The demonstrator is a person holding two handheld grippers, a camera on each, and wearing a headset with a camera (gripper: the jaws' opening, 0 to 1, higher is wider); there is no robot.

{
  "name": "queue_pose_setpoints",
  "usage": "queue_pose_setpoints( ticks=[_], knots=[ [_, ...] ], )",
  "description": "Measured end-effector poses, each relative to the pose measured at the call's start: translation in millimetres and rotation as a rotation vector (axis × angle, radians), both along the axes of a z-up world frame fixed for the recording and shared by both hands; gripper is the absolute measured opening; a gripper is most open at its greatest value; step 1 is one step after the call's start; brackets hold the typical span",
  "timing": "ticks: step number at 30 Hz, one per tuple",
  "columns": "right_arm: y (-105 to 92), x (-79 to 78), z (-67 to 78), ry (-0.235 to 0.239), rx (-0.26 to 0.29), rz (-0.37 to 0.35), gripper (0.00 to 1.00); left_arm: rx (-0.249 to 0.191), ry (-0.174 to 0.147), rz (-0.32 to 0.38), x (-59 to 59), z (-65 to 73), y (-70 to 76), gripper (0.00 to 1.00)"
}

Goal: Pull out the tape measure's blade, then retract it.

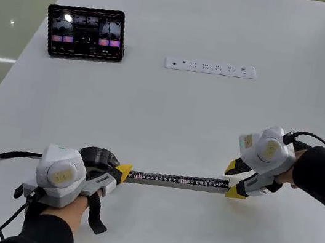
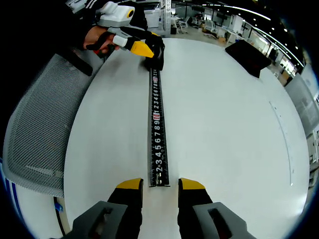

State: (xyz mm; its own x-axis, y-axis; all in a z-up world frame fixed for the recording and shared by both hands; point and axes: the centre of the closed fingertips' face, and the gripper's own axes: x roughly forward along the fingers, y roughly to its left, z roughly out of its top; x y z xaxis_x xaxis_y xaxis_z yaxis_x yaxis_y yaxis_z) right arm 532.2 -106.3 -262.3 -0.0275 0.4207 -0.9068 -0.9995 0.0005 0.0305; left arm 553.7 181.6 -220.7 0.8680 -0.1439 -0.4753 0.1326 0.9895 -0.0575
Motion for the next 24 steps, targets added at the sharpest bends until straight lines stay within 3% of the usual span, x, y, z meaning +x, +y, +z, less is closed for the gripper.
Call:
queue_pose_setpoints(
  ticks=[14,24],
  knots=[
    [-0.1,-3.4,-6.9,-0.006,-0.011,0.006,0.12,-0.010,-0.002,0.008,0.7,0.5,-1.1,0.98],
    [0.1,-5.0,-9.1,-0.021,-0.072,0.015,0.11,-0.021,0.020,0.032,-0.8,-7.0,1.8,0.85]
  ],
)
